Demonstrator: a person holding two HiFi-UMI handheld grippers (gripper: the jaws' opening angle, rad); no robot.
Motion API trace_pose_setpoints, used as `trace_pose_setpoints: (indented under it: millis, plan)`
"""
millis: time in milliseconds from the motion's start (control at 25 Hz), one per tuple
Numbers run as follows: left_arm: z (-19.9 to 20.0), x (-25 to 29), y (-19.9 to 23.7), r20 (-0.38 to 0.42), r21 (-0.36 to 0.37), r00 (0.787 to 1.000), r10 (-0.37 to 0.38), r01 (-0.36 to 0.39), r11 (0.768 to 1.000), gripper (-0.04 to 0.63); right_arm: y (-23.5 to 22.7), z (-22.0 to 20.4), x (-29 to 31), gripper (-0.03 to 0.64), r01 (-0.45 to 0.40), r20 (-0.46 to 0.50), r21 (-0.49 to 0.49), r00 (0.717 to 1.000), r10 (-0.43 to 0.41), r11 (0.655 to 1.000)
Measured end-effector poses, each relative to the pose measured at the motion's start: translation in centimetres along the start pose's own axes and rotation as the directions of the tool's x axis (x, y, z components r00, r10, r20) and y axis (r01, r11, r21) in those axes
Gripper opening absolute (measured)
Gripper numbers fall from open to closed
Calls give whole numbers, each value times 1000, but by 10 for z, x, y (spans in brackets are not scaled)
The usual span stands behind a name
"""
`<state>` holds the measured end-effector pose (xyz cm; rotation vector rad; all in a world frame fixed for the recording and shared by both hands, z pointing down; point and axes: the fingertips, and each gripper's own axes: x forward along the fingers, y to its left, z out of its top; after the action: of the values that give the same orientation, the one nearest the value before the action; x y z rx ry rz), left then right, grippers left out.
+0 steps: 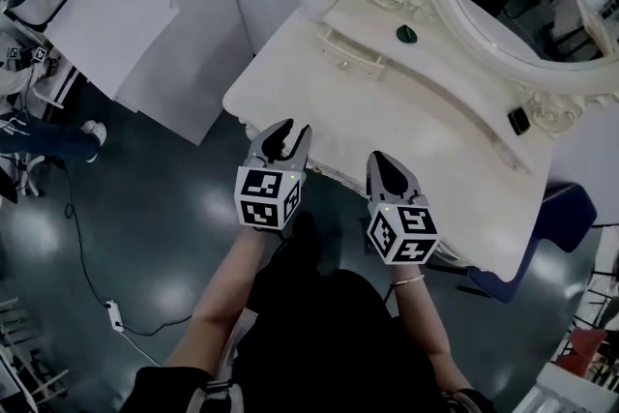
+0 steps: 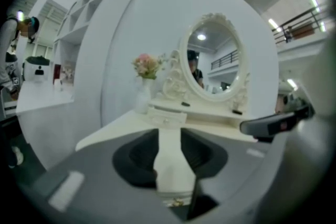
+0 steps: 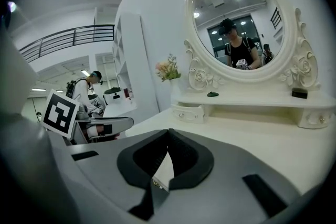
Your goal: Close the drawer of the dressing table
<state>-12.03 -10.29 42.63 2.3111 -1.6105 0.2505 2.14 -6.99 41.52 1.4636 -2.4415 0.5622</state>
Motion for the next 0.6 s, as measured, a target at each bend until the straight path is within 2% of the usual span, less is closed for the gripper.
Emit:
trace_pose_setpoints:
  millis: [280,600]
  plan:
    - [-1,34,8,-41,21,997,-66,67,998,147,-9,10,18,3,72,10,30,997,-72,997]
    - [-1,73,7,-75,32,993,-92,94,995,161,-31,15,36,3,111,-1,49,994,-111,993]
